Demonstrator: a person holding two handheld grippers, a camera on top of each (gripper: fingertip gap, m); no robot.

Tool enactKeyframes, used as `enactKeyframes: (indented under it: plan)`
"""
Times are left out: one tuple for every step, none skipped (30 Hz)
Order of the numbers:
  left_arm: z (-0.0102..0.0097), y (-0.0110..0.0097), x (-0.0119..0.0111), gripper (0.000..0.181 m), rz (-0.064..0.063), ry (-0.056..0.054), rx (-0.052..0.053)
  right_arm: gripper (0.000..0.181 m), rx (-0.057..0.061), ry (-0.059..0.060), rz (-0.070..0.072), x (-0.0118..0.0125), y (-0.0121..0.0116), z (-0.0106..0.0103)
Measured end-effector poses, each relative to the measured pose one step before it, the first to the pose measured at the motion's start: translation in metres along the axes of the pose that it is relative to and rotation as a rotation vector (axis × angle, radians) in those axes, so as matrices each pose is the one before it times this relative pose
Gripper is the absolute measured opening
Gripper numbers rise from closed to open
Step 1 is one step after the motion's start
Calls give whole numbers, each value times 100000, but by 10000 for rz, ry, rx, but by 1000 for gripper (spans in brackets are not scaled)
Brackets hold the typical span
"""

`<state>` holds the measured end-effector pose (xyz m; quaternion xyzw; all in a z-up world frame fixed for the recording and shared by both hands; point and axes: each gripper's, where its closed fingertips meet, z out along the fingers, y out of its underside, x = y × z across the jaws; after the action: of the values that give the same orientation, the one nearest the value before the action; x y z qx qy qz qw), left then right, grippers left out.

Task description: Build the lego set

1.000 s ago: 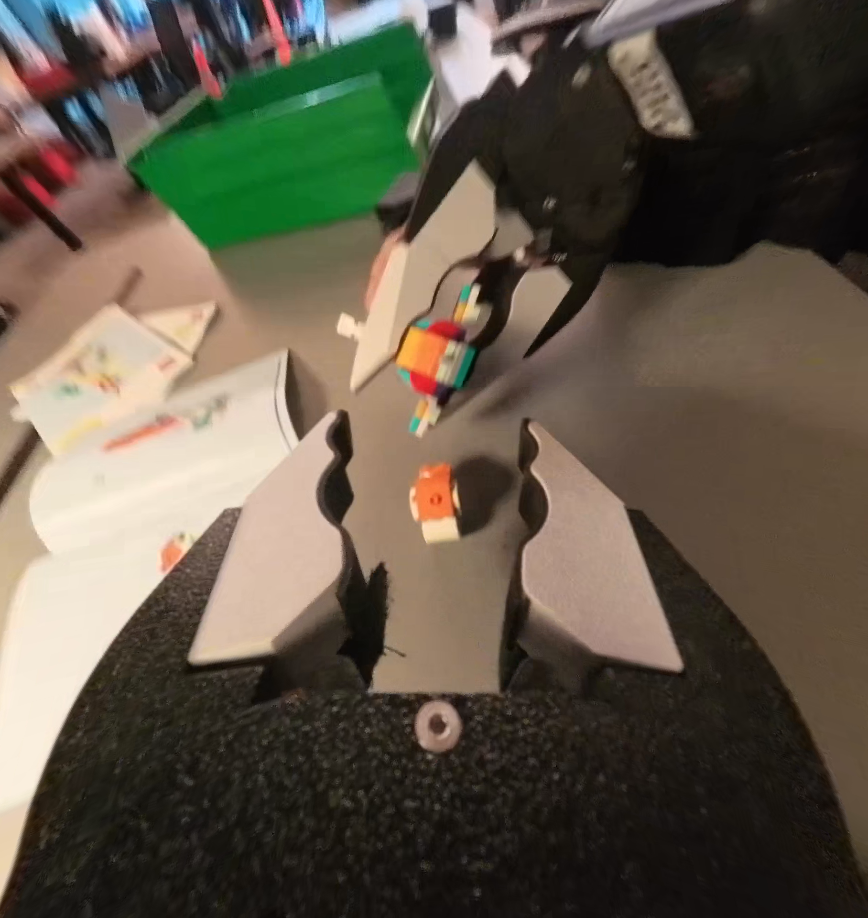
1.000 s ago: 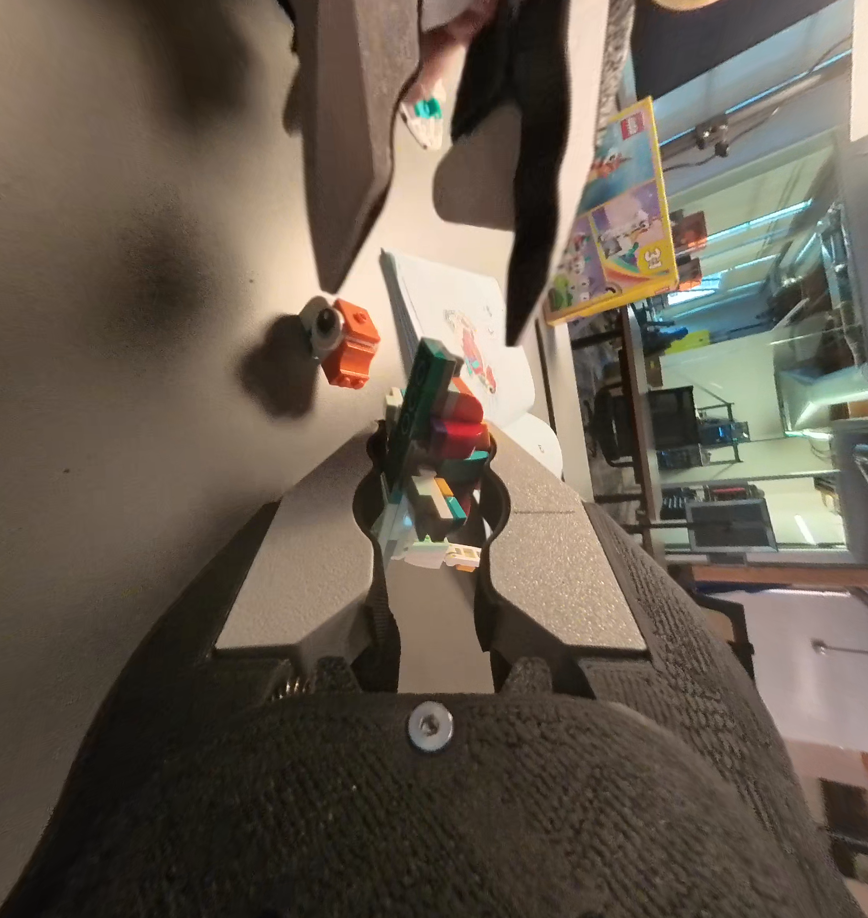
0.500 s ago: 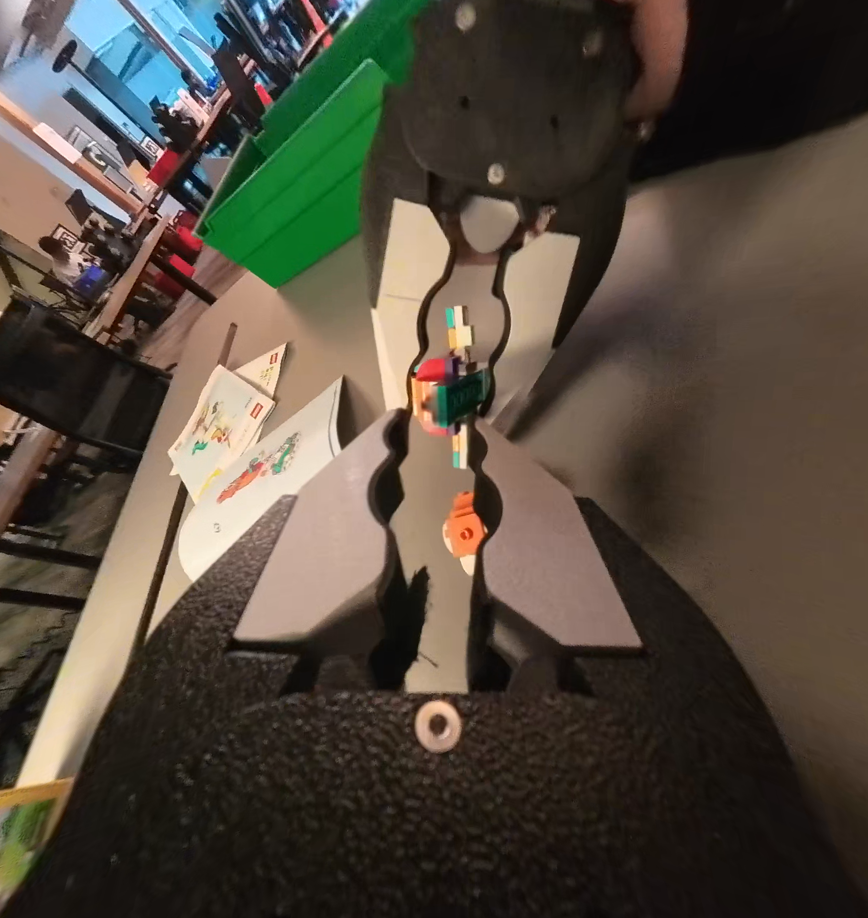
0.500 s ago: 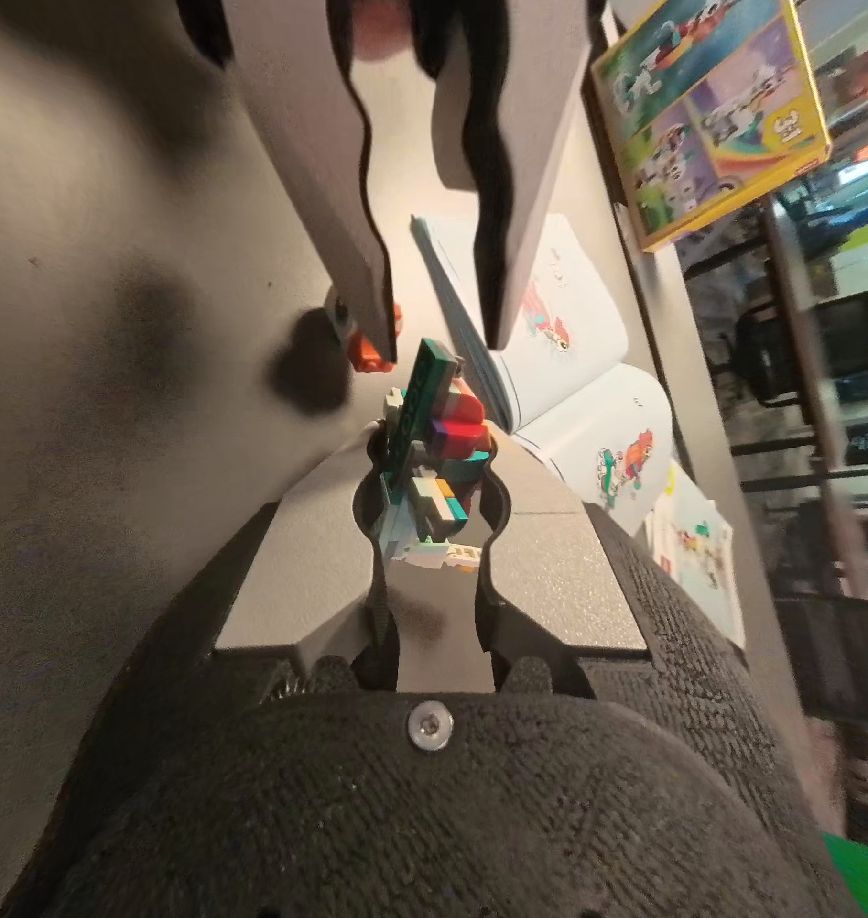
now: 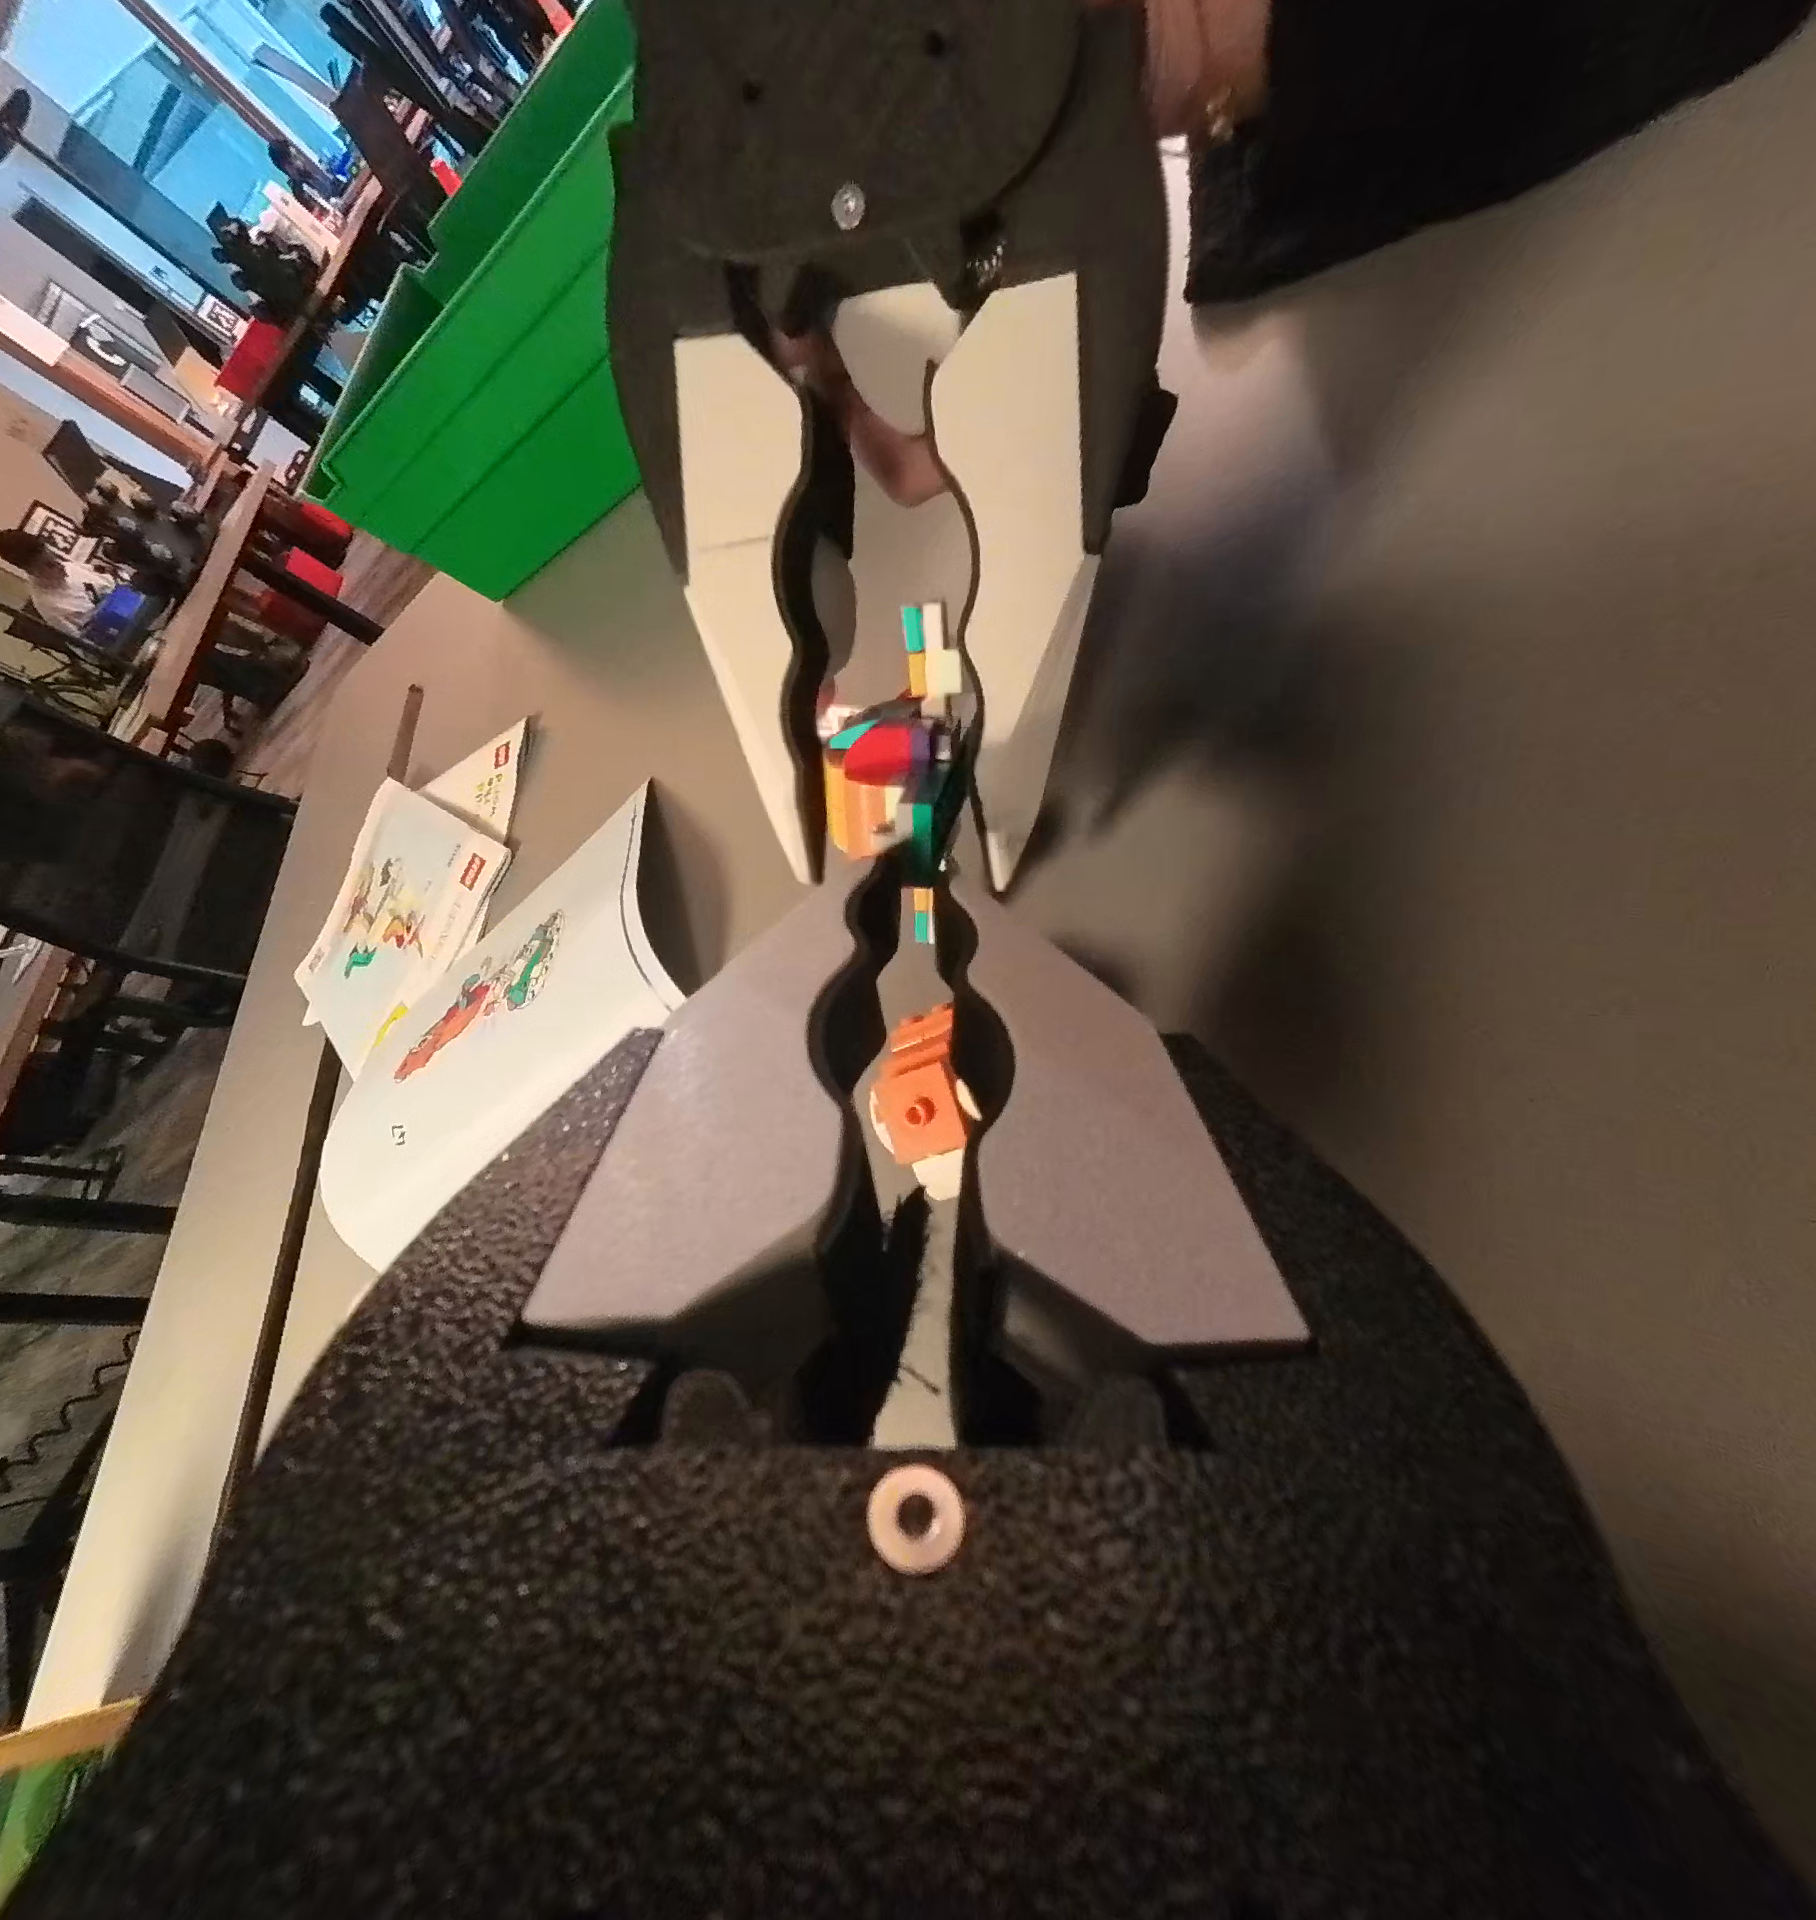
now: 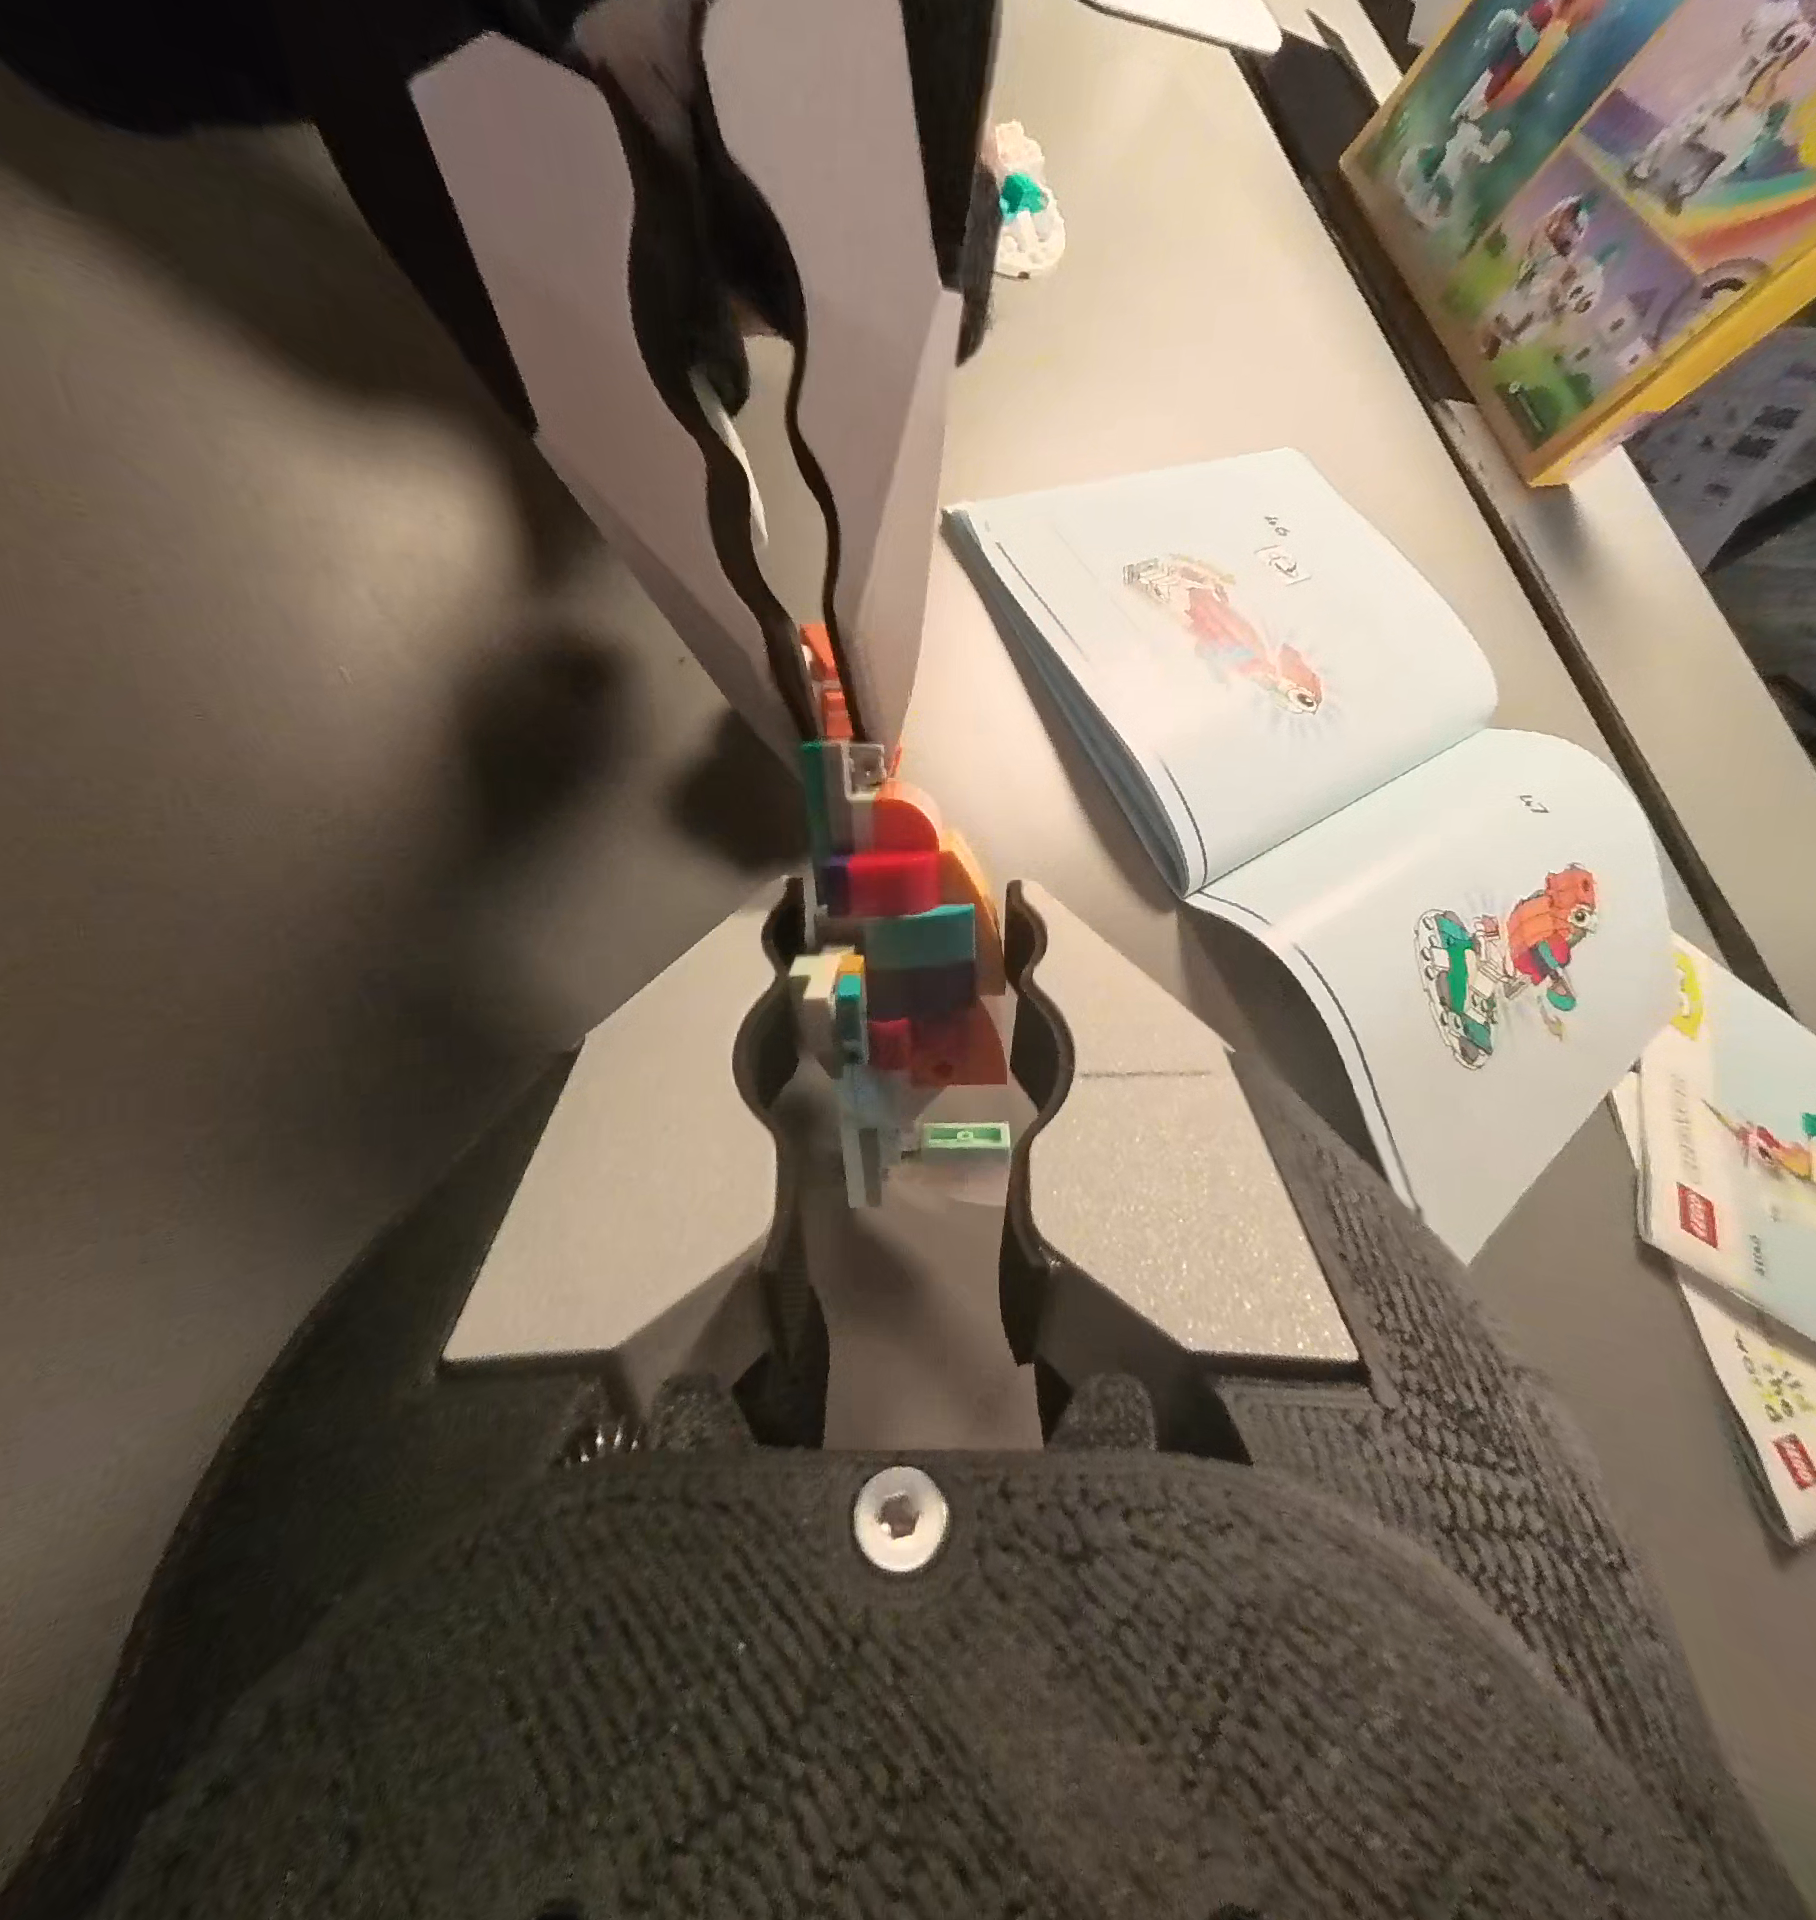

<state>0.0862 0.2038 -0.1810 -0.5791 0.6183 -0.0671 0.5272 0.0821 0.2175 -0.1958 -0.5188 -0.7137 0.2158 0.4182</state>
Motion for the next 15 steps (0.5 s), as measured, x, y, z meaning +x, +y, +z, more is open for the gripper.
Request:
enactKeyframes:
  plan:
    - [40, 85, 26, 3, -16, 6, -46, 37, 150, 61, -61, 42, -321, -58]
    - [14, 40, 38, 3, -24, 6, -16, 37, 142, 97, -101, 81, -340, -75]
    - [-12, -59, 14, 3, -67, 15, 40, 37, 74, 102, -125, 94, -230, -82]
    - [-11, -37, -7, 3, -73, 18, 26, 35, 1, 65, -131, 27, -85, -43]
    - [-25, -23, -44, 3, -43, 0, 13, 33, -16, 51, -141, 5, -27, -20]
    - [-12, -10, -21, 3, -8, -2, 9, 31, -14, 49, -119, 1, -15, -12]
    - [5, 2, 54, 3, 10, 23, 0, 29, -35, -15, -51, -35, 7, -9]
    - [34, 0, 28, 3, -50, -2, -4, 29, -42, -53, -3, -41, 13, -16]
    - [22, 10, 23, 3, -120, 6, -12, 29, -27, -28, -23, -31, 28, -12]
    - [-13, -40, -21, 3, -222, -4, 23, 28, -10, 3, -53, 2, -16, -19]
    - [-72, -81, -55, 3, -343, 25, 57, 28, 18, 58, -57, 59, -89, -31]
    - [-198, 9, -88, 13, -434, 118, 13, 28, 25, 135, -76, 162, -122, -51]
    - [-354, 205, -323, 22, -558, 84, -89, 28, -48, 217, -134, 282, -17, -50]
    - [-469, 307, -365, 31, -656, 132, -139, 27, -138, 272, -185, 353, 122, -67]
    - [-517, 357, -244, 41, -697, 225, -150, 27, -162, 280, -198, 365, 168, -43]
